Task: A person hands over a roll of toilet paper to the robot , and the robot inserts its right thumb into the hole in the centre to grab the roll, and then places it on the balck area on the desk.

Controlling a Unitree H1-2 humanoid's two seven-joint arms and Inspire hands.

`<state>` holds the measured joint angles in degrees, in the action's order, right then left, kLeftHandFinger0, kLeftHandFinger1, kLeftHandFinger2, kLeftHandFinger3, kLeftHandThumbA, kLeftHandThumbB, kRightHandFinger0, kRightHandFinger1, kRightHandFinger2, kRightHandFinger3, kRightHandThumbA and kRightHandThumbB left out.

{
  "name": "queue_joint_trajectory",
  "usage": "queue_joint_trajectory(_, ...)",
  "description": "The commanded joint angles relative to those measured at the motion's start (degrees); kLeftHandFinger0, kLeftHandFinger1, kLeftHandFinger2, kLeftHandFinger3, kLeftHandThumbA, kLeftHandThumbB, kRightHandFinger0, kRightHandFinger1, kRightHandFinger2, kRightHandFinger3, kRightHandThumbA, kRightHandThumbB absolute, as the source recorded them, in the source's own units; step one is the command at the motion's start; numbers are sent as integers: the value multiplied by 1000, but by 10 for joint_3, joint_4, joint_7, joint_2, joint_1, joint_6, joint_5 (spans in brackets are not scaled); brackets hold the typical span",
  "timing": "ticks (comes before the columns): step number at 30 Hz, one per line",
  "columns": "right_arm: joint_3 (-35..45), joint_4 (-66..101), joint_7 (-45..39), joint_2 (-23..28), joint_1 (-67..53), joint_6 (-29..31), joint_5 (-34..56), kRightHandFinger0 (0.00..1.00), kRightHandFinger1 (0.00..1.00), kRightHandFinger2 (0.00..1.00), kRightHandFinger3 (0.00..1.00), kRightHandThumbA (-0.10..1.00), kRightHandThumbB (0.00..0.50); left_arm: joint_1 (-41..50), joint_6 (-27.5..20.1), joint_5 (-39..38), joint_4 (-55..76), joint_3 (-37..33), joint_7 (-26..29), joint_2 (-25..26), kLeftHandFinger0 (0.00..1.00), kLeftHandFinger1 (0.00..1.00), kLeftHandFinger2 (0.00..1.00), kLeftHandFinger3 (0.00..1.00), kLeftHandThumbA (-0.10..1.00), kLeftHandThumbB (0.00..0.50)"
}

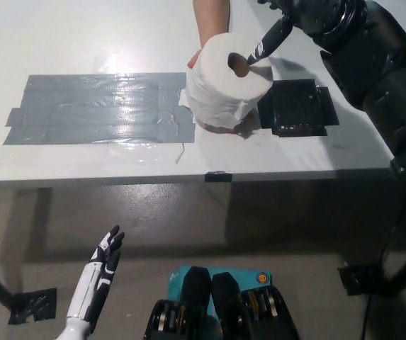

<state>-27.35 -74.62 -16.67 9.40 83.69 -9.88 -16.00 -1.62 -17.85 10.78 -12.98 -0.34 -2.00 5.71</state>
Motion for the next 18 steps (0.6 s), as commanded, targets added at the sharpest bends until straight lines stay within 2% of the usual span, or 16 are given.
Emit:
queue_joint_trajectory(1, 11, 5, 23, 8, 28, 23, -15, 1000, 1000, 1000, 1000, 1000, 373, -1, -20, 3, 18, -5, 9, 4, 1000, 1000, 1000, 1000, 1000, 155)
queue_joint_trajectory(6, 22, 2, 24, 5, 17, 35, -13, 1000, 1000, 1000, 1000, 1000, 363, 3, -19, 6, 18, -8, 9, 3, 1000, 1000, 1000, 1000, 1000, 153)
queue_joint_trajectory(8, 31, 0, 28, 3, 11, 52, -6, 1000, 1000, 1000, 1000, 968, 341, 4, -19, 6, 20, -9, 10, 3, 1000, 1000, 1000, 1000, 1000, 155)
queue_joint_trajectory(11, 35, 1, 31, 1, 9, 65, -8, 1000, 1000, 1000, 1000, 954, 337, 3, -20, 2, 21, -9, 9, 3, 1000, 1000, 1000, 1000, 1000, 149)
queue_joint_trajectory(16, 34, -7, 38, -5, 15, 67, -19, 1000, 1000, 1000, 1000, 982, 352, 0, -16, 6, 23, -9, 11, 3, 1000, 1000, 1000, 1000, 1000, 156)
queue_joint_trajectory(18, 27, -8, 38, -4, 15, 70, -27, 1000, 1000, 1000, 1000, 1000, 334, -1, -19, 6, 22, -10, 9, 4, 1000, 1000, 1000, 1000, 1000, 152)
